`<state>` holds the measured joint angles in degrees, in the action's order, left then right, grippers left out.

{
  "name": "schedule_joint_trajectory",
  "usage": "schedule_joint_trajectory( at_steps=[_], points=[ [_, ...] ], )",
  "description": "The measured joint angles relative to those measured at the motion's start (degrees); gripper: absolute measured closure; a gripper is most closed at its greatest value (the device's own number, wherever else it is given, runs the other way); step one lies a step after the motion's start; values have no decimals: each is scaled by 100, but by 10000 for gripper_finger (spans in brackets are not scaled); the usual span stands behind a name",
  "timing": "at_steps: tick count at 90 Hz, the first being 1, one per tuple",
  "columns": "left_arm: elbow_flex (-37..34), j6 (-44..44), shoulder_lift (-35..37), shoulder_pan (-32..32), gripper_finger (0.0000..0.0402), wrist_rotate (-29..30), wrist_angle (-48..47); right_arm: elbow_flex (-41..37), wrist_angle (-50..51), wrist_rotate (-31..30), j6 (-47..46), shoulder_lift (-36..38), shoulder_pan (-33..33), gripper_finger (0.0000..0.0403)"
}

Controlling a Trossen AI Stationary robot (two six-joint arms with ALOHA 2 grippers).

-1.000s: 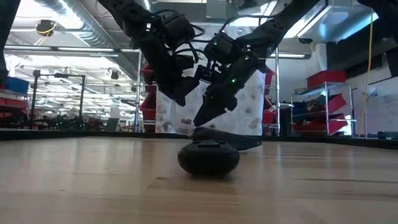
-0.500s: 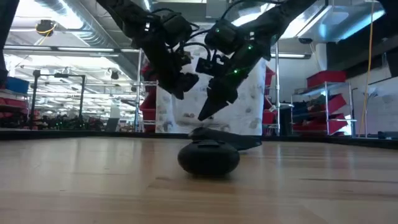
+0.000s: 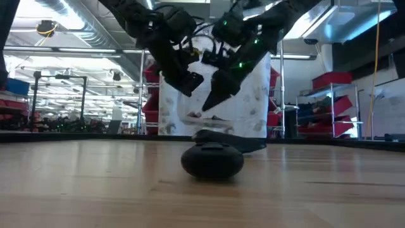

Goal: Insert battery
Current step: Insert the silver battery into the mouse

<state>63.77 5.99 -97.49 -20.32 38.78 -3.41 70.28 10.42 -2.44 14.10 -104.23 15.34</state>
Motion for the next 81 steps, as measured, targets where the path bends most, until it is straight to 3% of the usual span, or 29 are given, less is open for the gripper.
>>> schedule_joint_trajectory(
  at_steps=[8, 13, 45, 61, 81],
  points=[
    [0, 1, -2, 2, 380, -3, -6, 0, -2, -48, -132, 120, 157, 372],
    [0, 1, -2, 4, 380, 12, -5, 0, -9, -65, -186, 145, 276, 391],
    [0, 329, 247, 131, 380, 188, 319, -283, -753, 67, -332, 153, 653, 402],
    [-4, 353, 334, 142, 380, 218, 377, -445, -984, -351, -331, 123, 640, 402],
    [-5, 305, 341, 155, 380, 211, 393, -488, -1081, -350, -296, 11, 644, 403]
  ],
)
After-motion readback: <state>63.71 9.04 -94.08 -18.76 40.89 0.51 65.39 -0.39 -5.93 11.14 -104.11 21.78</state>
